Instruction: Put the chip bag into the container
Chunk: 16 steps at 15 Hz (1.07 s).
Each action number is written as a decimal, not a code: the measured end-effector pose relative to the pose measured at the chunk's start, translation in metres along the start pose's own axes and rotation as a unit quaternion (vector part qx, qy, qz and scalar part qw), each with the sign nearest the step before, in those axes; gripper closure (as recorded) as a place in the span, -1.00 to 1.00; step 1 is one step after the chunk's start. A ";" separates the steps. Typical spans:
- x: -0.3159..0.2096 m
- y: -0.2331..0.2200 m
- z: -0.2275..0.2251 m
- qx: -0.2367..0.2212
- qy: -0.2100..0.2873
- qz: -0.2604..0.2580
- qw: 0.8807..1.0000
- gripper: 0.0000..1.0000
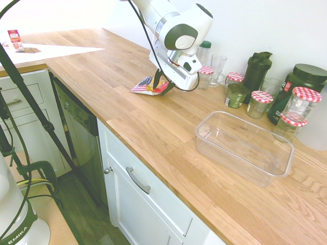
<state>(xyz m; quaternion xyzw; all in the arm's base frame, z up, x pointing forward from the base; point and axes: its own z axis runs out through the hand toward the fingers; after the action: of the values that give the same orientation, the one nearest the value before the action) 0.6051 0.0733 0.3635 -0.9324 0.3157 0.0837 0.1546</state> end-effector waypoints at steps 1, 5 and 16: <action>0.001 0.001 -0.001 0.002 0.000 0.002 1.000 1.00; 0.009 0.011 -0.008 0.009 0.002 0.011 1.000 1.00; -0.028 0.020 -0.070 0.064 0.010 -0.032 0.997 1.00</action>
<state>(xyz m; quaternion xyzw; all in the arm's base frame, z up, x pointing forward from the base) 0.5746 0.0505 0.4314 -0.9310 0.2922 0.0486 0.2134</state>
